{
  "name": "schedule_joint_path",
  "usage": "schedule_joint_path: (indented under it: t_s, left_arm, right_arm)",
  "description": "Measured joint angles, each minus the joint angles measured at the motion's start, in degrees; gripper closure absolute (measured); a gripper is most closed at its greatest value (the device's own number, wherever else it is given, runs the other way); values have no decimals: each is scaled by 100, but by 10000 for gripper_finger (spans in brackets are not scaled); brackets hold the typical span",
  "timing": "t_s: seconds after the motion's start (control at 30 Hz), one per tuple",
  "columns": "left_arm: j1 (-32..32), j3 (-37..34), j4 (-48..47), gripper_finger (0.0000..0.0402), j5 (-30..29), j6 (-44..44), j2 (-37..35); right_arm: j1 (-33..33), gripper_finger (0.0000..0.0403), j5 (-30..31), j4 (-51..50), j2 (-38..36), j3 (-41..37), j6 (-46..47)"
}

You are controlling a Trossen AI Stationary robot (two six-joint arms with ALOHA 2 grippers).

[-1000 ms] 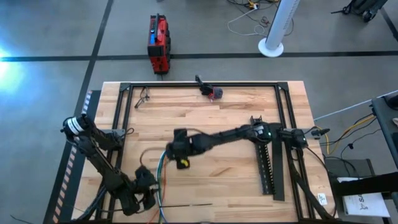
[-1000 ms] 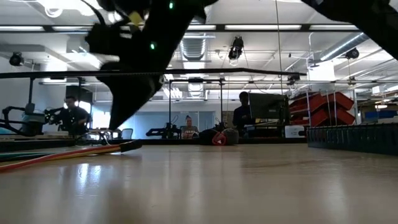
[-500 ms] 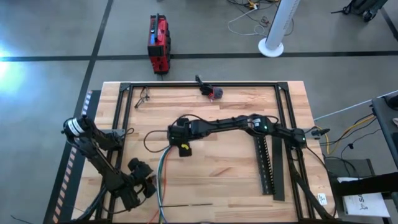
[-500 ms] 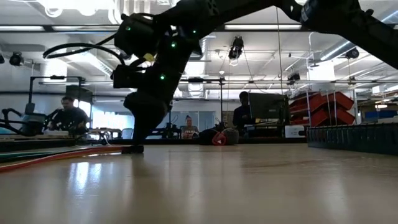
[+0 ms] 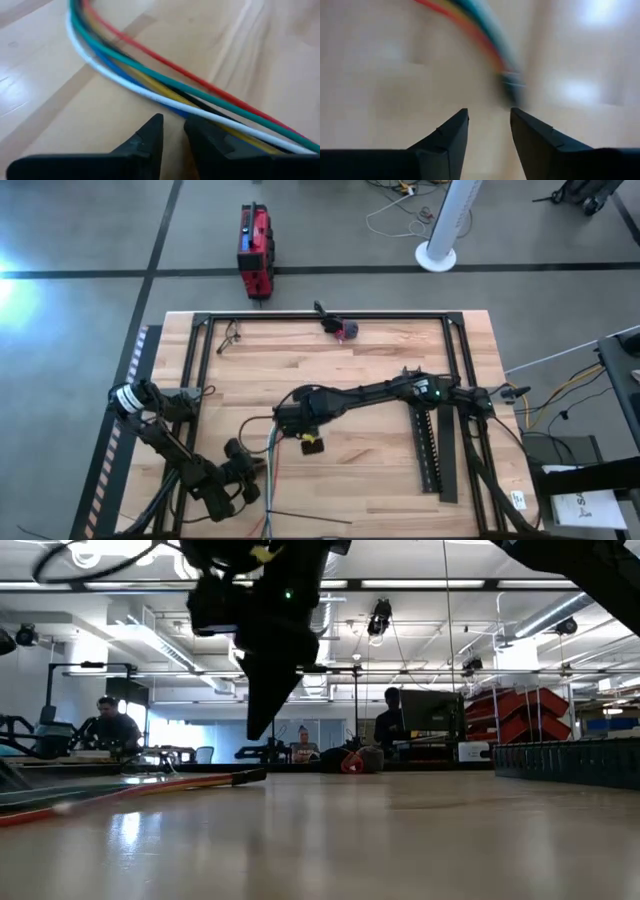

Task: Ziptie cables
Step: Close the cables together using a zip tie

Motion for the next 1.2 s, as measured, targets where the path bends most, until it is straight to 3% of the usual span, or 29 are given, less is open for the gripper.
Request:
schedule_joint_path:
  t_s: [0.13, 0.4, 0.63, 0.77, 0.93, 1.03, 1.13, 1.2]
  left_arm:
    - [154, 22, 659, 333, -72, 548, 183]
    - [213, 22, 1420, 338, -16, 1269, 259]
    - [210, 23, 2029, 339, 227, 1904, 265]
    - [210, 58, 1745, 340, 605, 2106, 80]
    - [193, 66, 649, 342, 797, 1875, -433]
    - [234, 61, 208, 343, 360, 1756, -626]
    - [359, -13, -108, 343, -166, 1257, -613]
    - [551, -102, -104, 343, -147, 907, -510]
  right_arm:
    - [197, 289, -689, 594, -8, -301, 310]
    - [757, 329, -749, 1836, 458, -393, 210]
    - [850, 368, -719, 3137, 654, -393, 175]
    - [841, 385, -486, 2850, 530, -397, 200]
    - [822, 400, 606, 1996, 201, -362, 263]
    - [713, 402, 1228, 1403, 229, -386, 349]
    - [514, 401, 1175, 1338, 298, -457, 716]
    - [377, 401, 1034, 1322, 337, -537, 845]
